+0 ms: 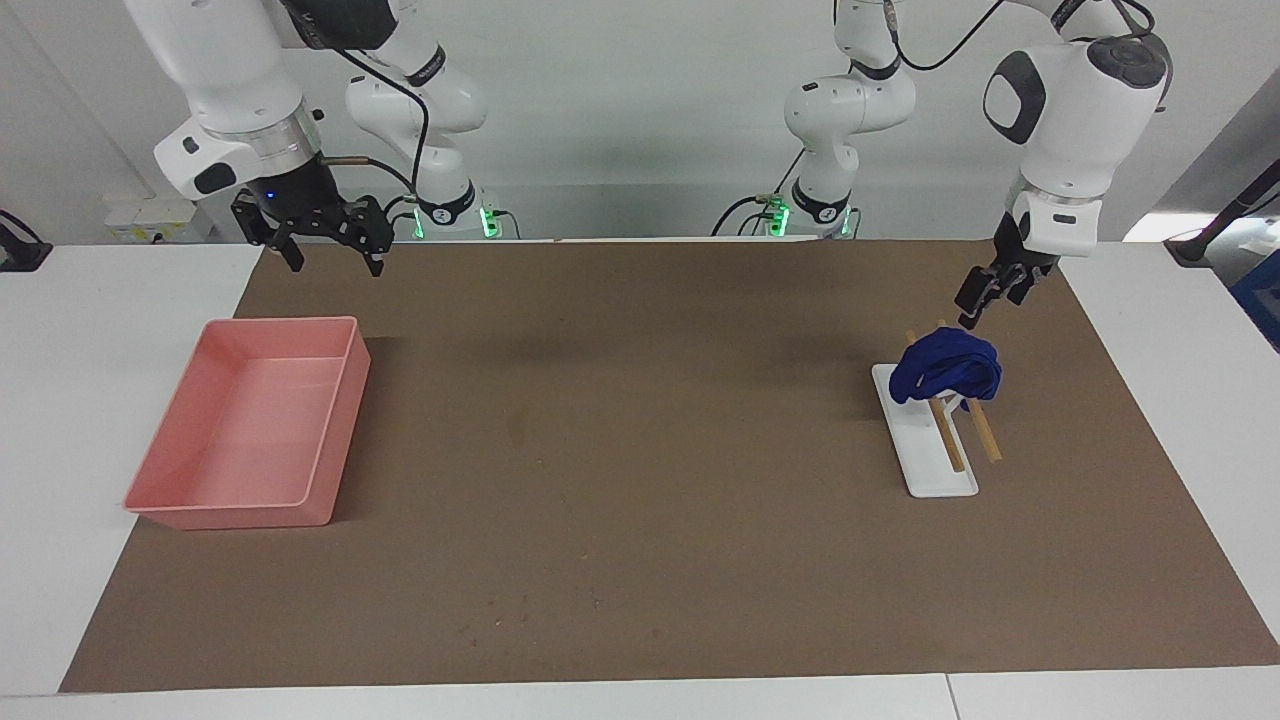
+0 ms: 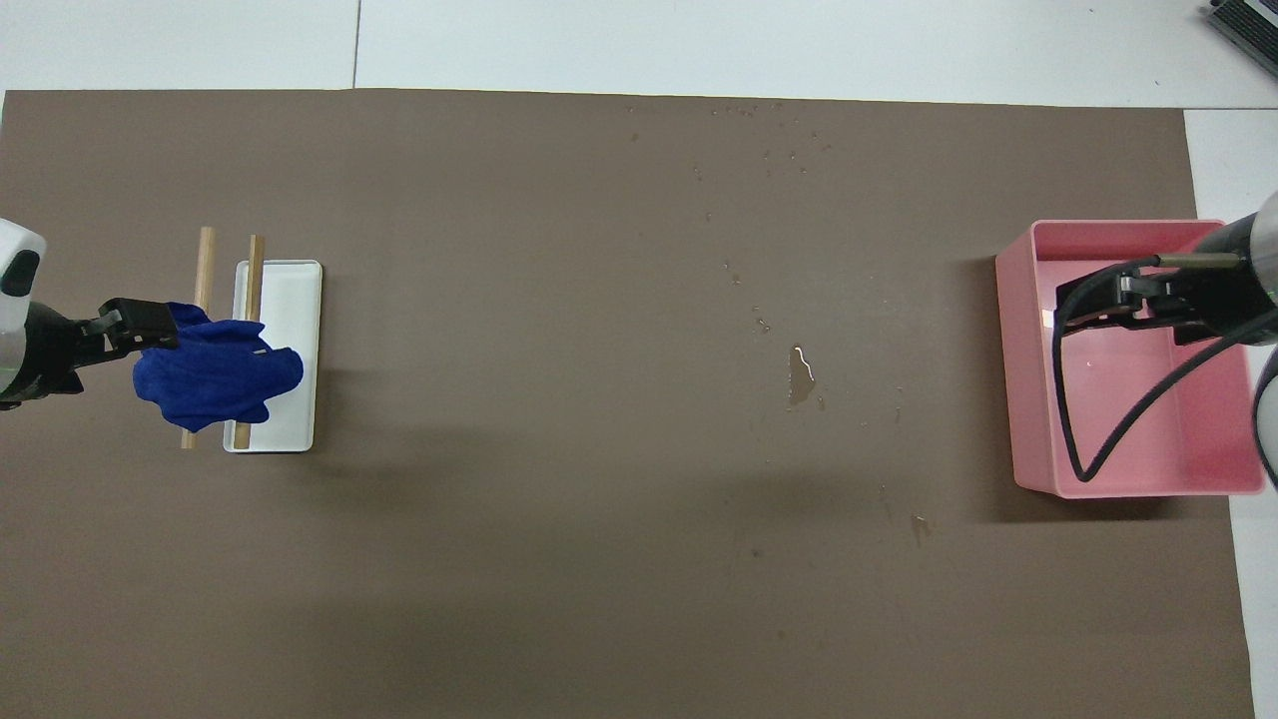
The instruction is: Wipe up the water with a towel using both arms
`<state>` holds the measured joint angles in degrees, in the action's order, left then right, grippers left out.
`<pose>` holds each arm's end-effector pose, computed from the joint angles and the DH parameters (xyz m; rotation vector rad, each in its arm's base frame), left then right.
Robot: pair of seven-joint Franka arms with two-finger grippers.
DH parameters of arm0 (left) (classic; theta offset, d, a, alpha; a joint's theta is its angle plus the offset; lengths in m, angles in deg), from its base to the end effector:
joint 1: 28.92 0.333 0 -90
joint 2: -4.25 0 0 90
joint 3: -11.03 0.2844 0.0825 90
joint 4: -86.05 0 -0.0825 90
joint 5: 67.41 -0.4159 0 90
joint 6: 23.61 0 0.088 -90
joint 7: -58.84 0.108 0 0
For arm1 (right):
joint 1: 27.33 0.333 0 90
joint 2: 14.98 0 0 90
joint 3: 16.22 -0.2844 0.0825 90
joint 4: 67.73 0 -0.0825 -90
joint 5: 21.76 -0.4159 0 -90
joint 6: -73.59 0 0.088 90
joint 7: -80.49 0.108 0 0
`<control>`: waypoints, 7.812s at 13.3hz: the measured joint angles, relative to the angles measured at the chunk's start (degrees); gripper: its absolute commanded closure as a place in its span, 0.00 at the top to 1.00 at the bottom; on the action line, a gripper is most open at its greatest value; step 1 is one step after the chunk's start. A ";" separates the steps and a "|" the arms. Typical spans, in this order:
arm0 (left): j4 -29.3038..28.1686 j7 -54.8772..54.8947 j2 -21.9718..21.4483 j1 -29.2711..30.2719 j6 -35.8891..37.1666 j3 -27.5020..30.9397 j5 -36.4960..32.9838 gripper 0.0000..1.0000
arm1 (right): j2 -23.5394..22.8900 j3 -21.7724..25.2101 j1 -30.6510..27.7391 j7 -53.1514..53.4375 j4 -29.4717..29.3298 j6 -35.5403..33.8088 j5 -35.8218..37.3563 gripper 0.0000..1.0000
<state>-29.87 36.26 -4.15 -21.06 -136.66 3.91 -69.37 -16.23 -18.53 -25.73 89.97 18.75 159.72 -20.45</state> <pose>0.5596 0.0075 0.4803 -3.0456 -0.6104 -0.1602 0.5848 0.0371 0.6041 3.1125 -0.1533 -0.0392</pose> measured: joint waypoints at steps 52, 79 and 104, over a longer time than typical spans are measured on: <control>15.14 -132.92 9.39 -30.54 -23.04 -11.00 15.73 0.00 | -6.17 -0.37 15.57 61.51 3.00 21.63 -23.51 0.98; 15.30 -133.29 9.07 -30.37 -24.97 -10.07 14.80 1.00 | -6.59 0.35 12.80 56.78 3.38 27.10 -23.81 0.00; 18.03 -40.42 4.44 2.56 16.69 -8.47 9.18 1.00 | -26.76 0.45 11.41 28.27 9.17 54.20 -7.96 0.00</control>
<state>-11.84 -4.16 0.29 -18.50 -119.97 -4.56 -60.19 -42.99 -18.07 -14.32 118.24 27.92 213.92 -28.42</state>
